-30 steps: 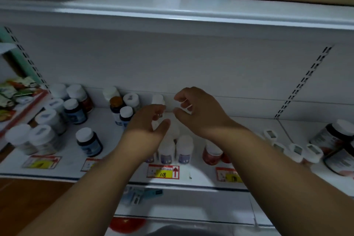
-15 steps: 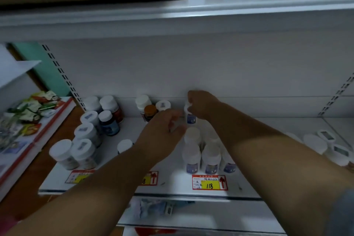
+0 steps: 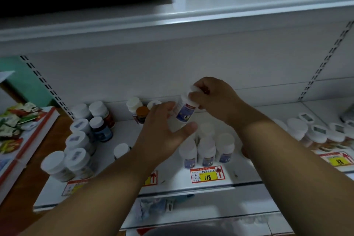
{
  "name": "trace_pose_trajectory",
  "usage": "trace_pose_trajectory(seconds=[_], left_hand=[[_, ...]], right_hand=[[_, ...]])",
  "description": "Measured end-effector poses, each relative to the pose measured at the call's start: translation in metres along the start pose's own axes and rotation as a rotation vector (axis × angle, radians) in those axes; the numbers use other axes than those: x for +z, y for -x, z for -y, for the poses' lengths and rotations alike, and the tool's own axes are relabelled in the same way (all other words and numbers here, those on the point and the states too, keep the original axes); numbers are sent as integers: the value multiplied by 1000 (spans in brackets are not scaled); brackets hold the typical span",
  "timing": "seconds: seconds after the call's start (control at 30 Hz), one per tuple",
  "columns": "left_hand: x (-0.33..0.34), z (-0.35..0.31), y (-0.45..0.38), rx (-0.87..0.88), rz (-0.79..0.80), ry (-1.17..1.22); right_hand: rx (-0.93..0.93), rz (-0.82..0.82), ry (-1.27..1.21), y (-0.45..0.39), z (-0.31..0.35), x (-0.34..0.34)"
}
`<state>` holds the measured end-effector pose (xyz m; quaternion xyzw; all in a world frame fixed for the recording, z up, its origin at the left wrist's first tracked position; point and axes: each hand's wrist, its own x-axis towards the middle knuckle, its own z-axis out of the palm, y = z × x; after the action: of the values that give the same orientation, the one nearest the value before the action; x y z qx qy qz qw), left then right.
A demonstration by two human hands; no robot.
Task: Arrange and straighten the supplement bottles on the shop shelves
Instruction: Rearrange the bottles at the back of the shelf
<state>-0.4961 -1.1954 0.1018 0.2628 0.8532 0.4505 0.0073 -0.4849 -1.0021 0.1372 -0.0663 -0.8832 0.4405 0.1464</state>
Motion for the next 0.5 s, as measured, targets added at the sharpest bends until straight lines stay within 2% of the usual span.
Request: trace_pose_trajectory(seconds=[0.17,0.5], left_hand=[[14,-24,14,-14,21,15],[52,-52,14,40,130,158]], right_hand=[[-17,-29,33,30,8,-32],[5,105,26,47,-2,-76]])
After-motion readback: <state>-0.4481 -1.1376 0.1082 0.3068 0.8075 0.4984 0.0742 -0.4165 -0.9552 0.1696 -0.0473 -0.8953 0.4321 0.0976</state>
